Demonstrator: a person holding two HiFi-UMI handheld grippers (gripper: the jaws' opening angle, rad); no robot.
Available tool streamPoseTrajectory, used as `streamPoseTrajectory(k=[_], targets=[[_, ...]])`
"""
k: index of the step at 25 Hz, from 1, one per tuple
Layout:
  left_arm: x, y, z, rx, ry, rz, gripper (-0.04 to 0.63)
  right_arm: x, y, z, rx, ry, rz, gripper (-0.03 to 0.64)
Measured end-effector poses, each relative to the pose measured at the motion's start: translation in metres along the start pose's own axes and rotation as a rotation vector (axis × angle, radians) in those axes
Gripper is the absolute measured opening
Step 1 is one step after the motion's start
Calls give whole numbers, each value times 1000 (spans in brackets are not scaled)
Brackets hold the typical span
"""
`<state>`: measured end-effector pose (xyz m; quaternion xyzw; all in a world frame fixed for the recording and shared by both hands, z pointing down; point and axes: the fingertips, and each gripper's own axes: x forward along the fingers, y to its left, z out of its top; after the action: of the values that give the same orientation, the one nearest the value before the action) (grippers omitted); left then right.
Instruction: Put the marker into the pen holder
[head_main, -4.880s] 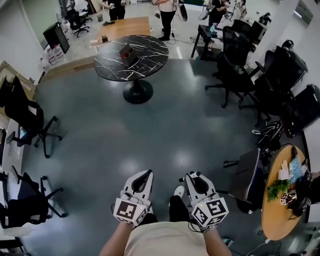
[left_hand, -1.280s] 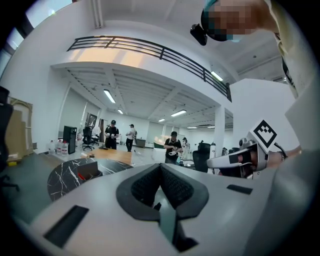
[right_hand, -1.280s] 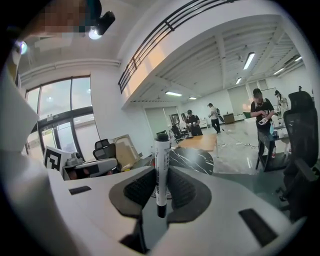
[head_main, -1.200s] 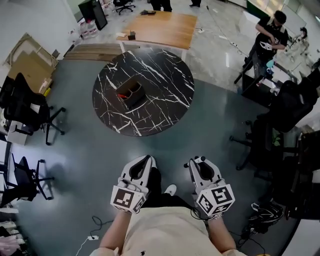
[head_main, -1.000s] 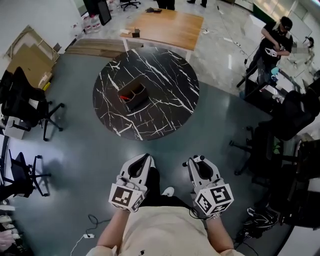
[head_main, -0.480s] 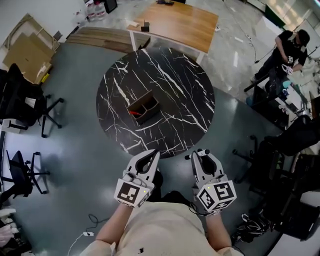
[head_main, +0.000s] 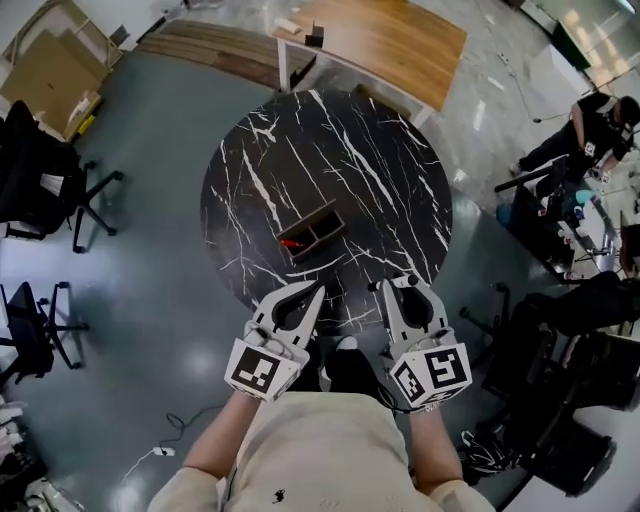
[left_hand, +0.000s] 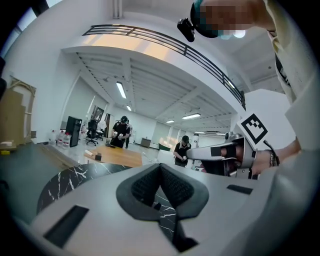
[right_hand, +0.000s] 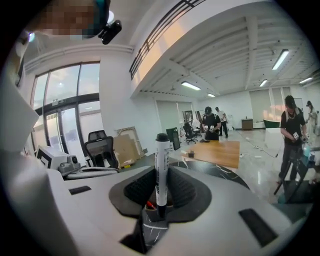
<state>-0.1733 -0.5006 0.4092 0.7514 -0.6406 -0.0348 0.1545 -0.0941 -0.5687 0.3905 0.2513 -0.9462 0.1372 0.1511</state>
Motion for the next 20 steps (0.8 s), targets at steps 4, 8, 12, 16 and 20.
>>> streamPoseTrajectory(k=[4, 8, 12, 16, 20], targets=[[1, 33, 7, -32, -41, 68, 8, 43, 10, 12, -83, -40, 65, 83], [-5, 56, 1, -47, -14, 135, 8, 82, 14, 11, -142, -24, 127, 83], [-8, 74, 1, -90, -32, 228, 8, 115, 15, 1, -192, -9, 193, 83], [-1, 86, -4, -106, -27, 298, 8, 152, 9, -18, -250, 14, 245, 83], [8, 92, -2, -138, -59, 342, 8, 177, 6, -42, -249, 73, 275, 83]])
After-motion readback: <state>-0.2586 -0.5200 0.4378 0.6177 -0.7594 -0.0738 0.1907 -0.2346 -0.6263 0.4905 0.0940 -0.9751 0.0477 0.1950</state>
